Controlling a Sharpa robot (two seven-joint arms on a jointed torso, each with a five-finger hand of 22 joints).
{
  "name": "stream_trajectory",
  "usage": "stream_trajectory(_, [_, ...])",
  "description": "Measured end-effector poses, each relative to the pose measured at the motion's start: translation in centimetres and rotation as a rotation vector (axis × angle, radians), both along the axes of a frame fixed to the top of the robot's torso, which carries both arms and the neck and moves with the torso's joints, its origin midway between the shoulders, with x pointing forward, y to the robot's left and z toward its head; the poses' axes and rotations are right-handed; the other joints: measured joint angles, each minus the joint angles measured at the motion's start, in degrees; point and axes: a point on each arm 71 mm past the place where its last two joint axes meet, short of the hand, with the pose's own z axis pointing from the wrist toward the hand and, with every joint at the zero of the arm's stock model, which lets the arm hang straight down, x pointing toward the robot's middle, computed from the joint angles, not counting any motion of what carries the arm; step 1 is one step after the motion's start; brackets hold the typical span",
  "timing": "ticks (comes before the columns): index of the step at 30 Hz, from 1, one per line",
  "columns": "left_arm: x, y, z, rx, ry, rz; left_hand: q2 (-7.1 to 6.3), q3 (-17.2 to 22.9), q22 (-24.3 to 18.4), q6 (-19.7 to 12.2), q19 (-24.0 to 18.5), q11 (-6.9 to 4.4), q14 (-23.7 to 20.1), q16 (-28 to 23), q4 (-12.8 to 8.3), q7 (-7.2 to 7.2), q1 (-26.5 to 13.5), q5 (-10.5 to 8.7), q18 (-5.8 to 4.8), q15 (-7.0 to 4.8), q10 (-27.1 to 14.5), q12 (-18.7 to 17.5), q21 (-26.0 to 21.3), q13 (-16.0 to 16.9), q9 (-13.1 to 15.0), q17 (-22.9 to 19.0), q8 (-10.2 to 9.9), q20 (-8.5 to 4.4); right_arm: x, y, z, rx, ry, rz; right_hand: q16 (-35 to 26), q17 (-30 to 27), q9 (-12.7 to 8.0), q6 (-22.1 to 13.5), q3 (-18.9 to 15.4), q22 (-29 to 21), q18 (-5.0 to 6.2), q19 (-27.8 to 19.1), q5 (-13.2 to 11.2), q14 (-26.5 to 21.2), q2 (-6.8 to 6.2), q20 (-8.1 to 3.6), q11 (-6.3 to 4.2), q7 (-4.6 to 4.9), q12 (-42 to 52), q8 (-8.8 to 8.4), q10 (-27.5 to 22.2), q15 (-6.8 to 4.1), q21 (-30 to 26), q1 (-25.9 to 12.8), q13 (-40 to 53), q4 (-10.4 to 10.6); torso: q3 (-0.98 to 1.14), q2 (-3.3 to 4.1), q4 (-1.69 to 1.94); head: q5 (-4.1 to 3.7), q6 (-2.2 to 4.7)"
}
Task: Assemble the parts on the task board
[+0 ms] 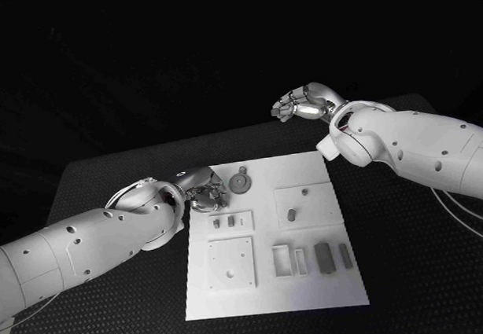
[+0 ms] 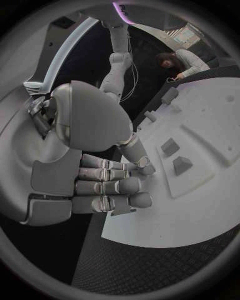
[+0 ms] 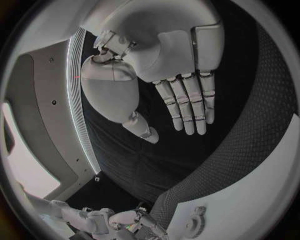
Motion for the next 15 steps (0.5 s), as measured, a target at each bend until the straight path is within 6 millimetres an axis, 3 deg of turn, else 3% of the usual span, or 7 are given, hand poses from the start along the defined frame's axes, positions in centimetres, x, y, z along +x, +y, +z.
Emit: stream_trajectory(15, [0.24,-0.32,-0.11,0.012,-0.002,-0.003,-0.09,-0.01,0.06,0.00,0.00,-0.01,0.00,0.00,-0.01,0.00,-0.07,-0.01,0.00,0.00,-0.01,0.00,0.00,-0.02,-0.01,0.06,-0.07,0.01,-0.02,0.06,0.00,0.000,0.000,0.002,0.00,-0.05,-0.01,0.00,0.00,0.05,0.00,0.00,0.00,0.00,0.00,0.00,0.00,0.00,0.00,0.00,0.00,0.00,0.00,0.00,-0.08,0.00,-0.01,-0.01,-0.02,-0.10,-0.04])
